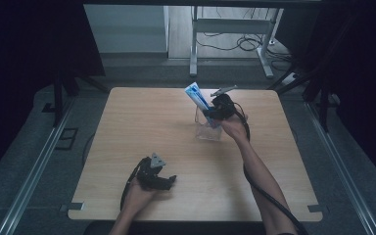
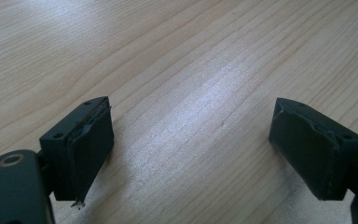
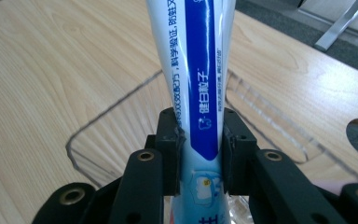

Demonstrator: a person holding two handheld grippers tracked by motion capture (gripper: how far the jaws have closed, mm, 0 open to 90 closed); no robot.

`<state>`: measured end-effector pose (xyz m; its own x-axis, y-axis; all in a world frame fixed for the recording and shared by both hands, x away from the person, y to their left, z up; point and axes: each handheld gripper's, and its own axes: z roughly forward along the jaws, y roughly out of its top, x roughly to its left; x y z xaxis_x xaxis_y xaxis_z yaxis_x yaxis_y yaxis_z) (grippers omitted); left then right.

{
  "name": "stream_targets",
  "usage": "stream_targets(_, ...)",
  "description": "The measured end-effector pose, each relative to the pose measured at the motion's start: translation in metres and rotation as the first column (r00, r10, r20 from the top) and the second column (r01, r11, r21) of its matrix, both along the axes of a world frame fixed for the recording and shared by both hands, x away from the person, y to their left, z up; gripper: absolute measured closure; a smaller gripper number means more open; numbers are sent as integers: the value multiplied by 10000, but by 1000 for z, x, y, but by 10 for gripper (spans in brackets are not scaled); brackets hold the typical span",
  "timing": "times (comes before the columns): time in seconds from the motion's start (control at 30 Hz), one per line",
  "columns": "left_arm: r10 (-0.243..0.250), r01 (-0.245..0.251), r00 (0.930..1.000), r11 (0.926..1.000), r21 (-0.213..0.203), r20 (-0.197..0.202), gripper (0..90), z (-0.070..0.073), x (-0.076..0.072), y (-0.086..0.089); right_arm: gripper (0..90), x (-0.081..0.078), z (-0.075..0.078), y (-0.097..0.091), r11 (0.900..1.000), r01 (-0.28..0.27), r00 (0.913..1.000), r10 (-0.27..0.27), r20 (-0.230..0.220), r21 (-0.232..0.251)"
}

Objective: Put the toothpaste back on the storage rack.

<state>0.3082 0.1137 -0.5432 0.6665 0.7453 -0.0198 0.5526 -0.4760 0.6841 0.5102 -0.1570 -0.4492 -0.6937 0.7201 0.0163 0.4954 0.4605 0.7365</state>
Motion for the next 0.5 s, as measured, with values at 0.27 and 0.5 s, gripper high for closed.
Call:
stream_targets(0.27,-1,1,10000,10000,2,2,138,0,0,0,704,-2,-6,-1,9997,-103,9998,100,-186,-200)
stream_targets(0.5,1,-1,10000,10000,3,2,138,0,0,0,631,-4,-5,0,9985,-377,9983,358,-471,-406)
